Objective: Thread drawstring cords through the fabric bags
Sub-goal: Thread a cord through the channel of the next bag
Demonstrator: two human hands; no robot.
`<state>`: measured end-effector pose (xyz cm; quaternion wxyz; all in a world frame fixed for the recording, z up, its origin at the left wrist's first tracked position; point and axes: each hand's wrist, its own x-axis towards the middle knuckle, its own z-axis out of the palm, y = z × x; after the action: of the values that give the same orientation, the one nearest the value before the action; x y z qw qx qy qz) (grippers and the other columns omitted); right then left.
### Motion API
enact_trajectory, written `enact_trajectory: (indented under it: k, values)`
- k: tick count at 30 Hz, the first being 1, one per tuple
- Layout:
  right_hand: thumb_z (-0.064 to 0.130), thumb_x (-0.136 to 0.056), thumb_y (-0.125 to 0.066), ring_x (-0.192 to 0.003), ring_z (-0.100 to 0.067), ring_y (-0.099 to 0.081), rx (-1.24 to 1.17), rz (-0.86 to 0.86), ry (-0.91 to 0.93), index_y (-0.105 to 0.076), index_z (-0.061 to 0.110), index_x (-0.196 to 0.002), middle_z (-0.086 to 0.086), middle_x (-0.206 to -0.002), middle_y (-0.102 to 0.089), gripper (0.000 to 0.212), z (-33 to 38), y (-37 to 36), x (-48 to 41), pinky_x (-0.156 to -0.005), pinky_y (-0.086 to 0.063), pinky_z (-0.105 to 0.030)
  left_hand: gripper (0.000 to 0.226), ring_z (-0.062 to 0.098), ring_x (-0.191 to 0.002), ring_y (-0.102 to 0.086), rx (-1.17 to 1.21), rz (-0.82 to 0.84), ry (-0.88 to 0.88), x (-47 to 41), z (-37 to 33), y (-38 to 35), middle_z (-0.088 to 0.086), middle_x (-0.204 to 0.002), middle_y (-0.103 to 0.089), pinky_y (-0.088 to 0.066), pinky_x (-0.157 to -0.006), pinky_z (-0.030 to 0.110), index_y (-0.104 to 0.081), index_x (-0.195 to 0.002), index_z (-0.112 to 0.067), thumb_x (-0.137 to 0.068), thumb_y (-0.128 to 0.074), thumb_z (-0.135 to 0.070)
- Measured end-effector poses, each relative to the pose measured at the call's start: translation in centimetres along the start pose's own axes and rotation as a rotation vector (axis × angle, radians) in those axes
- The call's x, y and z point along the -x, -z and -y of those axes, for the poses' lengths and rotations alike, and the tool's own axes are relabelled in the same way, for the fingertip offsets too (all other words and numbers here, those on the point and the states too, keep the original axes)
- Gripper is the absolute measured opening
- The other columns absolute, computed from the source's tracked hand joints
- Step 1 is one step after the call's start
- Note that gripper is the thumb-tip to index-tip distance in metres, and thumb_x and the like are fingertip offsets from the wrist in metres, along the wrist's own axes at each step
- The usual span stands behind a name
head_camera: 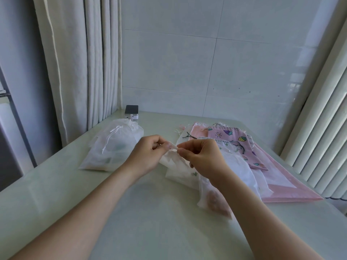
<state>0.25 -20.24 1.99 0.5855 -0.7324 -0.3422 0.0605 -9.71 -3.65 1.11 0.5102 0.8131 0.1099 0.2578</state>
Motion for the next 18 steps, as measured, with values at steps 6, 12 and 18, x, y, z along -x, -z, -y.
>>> enact_trajectory:
  k: [6,12,18]
  values:
    - [0.015,-0.092,-0.074,-0.055,-0.006,-0.059,0.327,-0.053,0.067,-0.082,0.018,-0.090,0.003,-0.069,-0.074,0.009,-0.9,0.6,-0.7,-0.061,-0.053,-0.027,0.024,0.022,-0.088,-0.065,-0.307,-0.092,-0.020,-0.3,0.4,0.0,-0.006,-0.083,-0.071,-0.050,-0.079,0.035,-0.063,-0.081,-0.026,-0.104,-0.056,-0.026]
    - [0.021,-0.095,-0.062,-0.067,-0.004,-0.052,0.577,-0.087,0.130,-0.071,0.016,-0.085,0.013,-0.067,-0.059,0.014,-0.9,0.0,-0.5,-0.058,-0.034,-0.016,0.027,0.017,-0.074,-0.057,-0.437,-0.069,0.010,0.1,0.2,0.0,-0.012,-0.069,-0.061,-0.045,-0.066,0.033,-0.057,-0.072,-0.024,-0.092,-0.053,-0.042]
    - [0.029,-0.091,-0.058,-0.082,-0.023,-0.058,0.800,-0.158,0.152,-0.057,0.021,-0.086,0.004,-0.090,-0.062,0.009,-1.0,0.0,-0.4,-0.069,-0.050,-0.038,0.041,0.017,-0.063,-0.038,-0.429,0.010,0.001,0.0,0.1,0.1,-0.006,-0.059,-0.046,-0.037,-0.060,0.032,-0.058,-0.070,-0.007,-0.071,-0.055,-0.048]
